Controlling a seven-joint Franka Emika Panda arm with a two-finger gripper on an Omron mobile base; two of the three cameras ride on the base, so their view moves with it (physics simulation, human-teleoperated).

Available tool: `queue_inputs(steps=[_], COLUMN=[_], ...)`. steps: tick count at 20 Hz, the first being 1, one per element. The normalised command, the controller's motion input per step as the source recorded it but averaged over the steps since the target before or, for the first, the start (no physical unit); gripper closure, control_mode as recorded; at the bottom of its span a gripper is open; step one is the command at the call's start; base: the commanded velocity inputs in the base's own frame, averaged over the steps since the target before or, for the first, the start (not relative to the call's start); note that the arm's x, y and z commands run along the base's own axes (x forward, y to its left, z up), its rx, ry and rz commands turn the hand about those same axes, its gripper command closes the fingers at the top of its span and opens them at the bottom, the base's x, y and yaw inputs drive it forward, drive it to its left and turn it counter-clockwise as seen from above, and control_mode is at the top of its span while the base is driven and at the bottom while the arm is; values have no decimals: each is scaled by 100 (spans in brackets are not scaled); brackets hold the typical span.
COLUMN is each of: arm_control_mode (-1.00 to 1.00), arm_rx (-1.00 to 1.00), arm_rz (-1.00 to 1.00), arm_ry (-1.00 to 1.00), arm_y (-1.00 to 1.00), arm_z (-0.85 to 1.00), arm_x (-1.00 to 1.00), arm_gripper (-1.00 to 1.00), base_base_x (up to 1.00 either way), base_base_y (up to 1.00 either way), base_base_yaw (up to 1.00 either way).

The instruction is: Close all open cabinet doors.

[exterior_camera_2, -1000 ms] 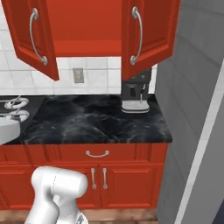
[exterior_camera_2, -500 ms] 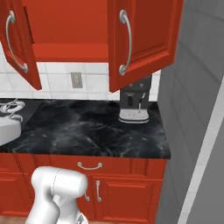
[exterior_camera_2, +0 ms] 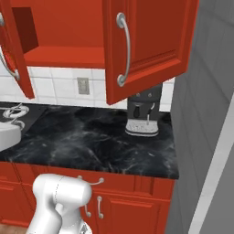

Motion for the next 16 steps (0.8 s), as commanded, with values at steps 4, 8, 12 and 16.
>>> queue_inputs(steps=[4, 8, 12, 16], arm_control_mode=[100, 100, 100, 100], arm_rx=[0, 0, 0, 0], arm_rz=[0, 0, 0, 0], arm_ry=[0, 0, 0, 0], arm_y=[0, 0, 0, 0], arm_z=[0, 0, 0, 0], arm_x=[0, 0, 0, 0], arm_gripper=[-100, -100, -100, -100], base_base_x=[34, 43, 38, 28], base_base_y=[-32, -29, -29, -30], base_base_yaw=[22, 21, 20, 17])
